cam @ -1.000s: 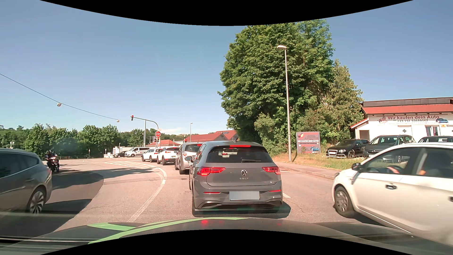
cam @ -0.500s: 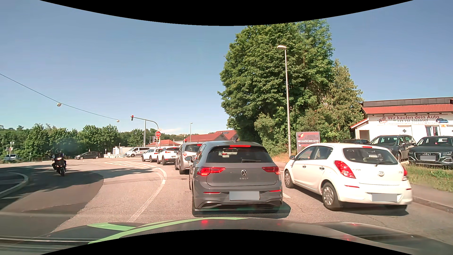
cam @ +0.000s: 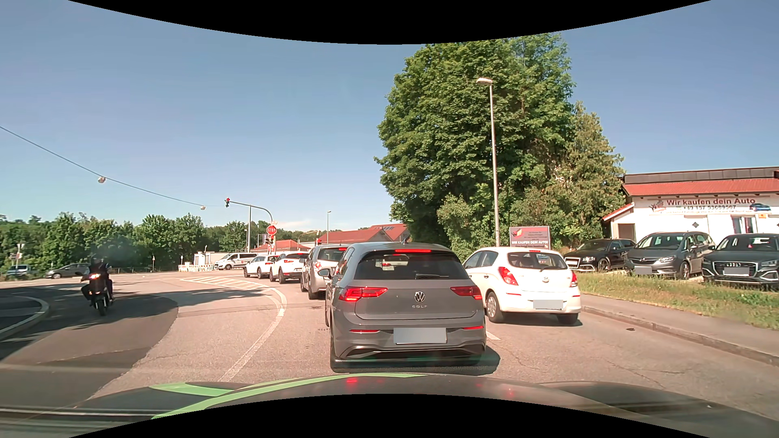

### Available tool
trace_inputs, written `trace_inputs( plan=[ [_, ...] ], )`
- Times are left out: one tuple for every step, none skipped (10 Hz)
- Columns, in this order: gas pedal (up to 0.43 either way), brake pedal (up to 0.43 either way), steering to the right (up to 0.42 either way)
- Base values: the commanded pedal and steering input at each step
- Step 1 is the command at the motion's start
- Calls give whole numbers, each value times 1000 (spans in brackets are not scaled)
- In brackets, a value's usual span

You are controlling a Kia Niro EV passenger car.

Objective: Follow the waypoints while adhering to traffic rules and regulations

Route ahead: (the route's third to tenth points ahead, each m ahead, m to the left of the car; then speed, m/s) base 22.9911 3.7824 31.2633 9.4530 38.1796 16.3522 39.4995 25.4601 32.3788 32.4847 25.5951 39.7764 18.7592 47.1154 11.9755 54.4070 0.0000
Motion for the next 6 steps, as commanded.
trace_inputs(
  plan=[
    [0,348,-32],
    [0,348,-32],
    [0,348,-32],
    [0,348,-32],
    [0,348,-32],
    [0,348,-32]
  ],
)
